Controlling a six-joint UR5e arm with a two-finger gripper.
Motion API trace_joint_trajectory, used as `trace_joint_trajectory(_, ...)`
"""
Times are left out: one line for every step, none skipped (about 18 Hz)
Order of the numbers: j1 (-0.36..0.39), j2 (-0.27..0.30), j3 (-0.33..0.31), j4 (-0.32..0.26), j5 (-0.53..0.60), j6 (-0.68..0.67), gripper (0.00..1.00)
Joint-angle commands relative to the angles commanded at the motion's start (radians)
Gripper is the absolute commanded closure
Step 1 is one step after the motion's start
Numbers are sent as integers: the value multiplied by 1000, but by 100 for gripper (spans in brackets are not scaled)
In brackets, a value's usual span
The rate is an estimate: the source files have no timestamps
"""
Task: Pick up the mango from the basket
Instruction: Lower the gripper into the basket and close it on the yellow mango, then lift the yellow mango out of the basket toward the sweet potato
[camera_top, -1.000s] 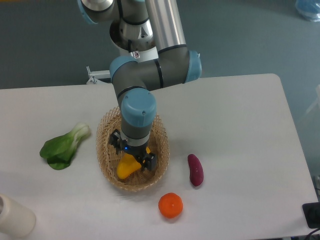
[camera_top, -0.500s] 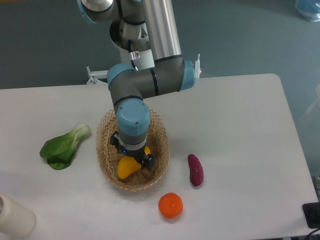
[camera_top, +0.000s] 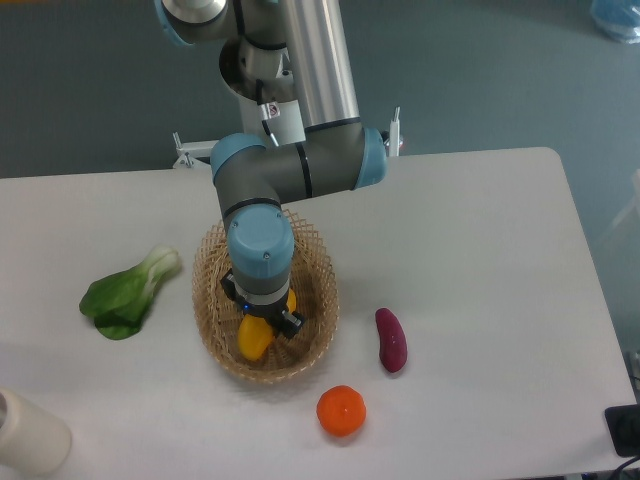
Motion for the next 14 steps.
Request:
trace_joint_trajectory(0,9,3,-5,-3,0,75)
trace_joint_trajectory(3,17,5,-6,-6,0,75)
trace_joint_trajectory(8,28,5,-8,-9,0,75)
trace_joint_trajectory(21,38,6,-8,-9,3,75)
trace_joint_trajectory(32,46,11,-8,-9,8,75)
trace_joint_trajectory(44,54,20,-8,-11,9,75)
trace_joint_trajectory(58,55,29,-8,-11,11,75)
trace_joint_trajectory(72,55,41,-9,-12,11,75)
trace_joint_trajectory(80,55,51,-9,-12,12,74)
trace_joint_trajectory(87,55,58,-8,-11,14,74)
trace_joint_trajectory(97,55,63,-8,-11,15,74)
trace_joint_trajectory(109,57,64,-8,-11,17,74)
trace_joint_trajectory(130,61,67,-8,-12,23,74)
trace_joint_trajectory(144,66,68,-8,-11,37,73)
